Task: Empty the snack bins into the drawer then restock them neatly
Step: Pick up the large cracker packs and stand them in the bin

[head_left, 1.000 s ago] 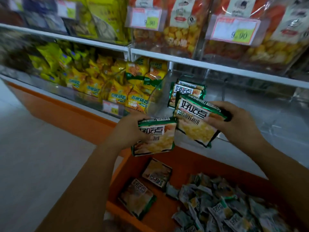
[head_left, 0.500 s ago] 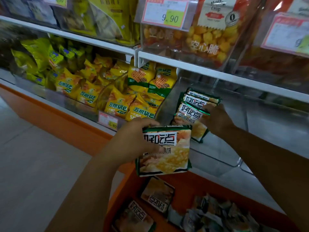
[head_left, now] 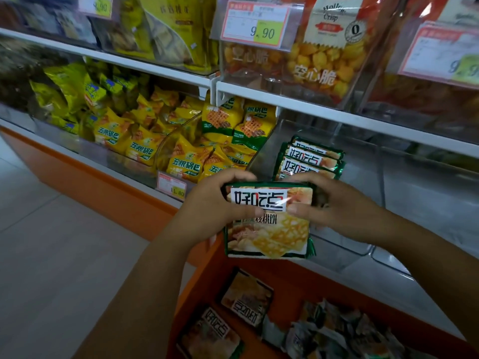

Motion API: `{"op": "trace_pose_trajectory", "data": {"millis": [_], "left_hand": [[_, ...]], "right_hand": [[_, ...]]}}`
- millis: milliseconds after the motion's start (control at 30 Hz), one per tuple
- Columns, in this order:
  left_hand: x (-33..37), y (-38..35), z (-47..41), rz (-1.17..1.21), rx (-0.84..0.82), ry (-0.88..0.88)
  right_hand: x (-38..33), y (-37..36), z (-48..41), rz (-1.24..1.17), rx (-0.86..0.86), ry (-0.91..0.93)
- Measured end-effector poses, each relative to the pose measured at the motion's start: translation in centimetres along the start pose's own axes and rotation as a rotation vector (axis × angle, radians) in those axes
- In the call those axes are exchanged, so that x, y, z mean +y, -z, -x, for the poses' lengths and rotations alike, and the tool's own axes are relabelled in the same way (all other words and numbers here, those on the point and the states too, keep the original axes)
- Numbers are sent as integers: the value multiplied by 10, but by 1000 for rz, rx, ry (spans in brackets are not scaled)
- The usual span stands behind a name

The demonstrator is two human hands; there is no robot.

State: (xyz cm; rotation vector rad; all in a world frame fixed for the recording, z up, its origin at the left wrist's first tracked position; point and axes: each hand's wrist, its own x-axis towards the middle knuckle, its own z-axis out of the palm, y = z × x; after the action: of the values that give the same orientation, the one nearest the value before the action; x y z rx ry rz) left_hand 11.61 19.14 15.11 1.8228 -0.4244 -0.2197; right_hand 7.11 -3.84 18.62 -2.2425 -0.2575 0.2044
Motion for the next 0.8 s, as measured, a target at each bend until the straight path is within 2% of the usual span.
{"op": "trace_pose_trajectory", "data": {"millis": [100,167,267,400,533,633,800], "left_hand": [[-6,-10,-5,49,107,-12],[-18,-16,-11,-88,140,-7],[-40,-26,-15,-358,126,-36],[-51,-31,-21,-505,169,-105],[-60,-29,-29,-556,195,-109],[-62,-28,-29,-544,198,-137],[-67,-24,-23,-494,164,-166]], "right_hand": [[4,19,8,-69,195,-37],[15,35,7,-123,334,-58],[40,43,-3,-75,465,-120],[74,32,-30,88,519,-217],[87,24,-61,177,467,-303],[94,15,-70,448,470,-349],[94,8,-64,604,501,-369]]}}
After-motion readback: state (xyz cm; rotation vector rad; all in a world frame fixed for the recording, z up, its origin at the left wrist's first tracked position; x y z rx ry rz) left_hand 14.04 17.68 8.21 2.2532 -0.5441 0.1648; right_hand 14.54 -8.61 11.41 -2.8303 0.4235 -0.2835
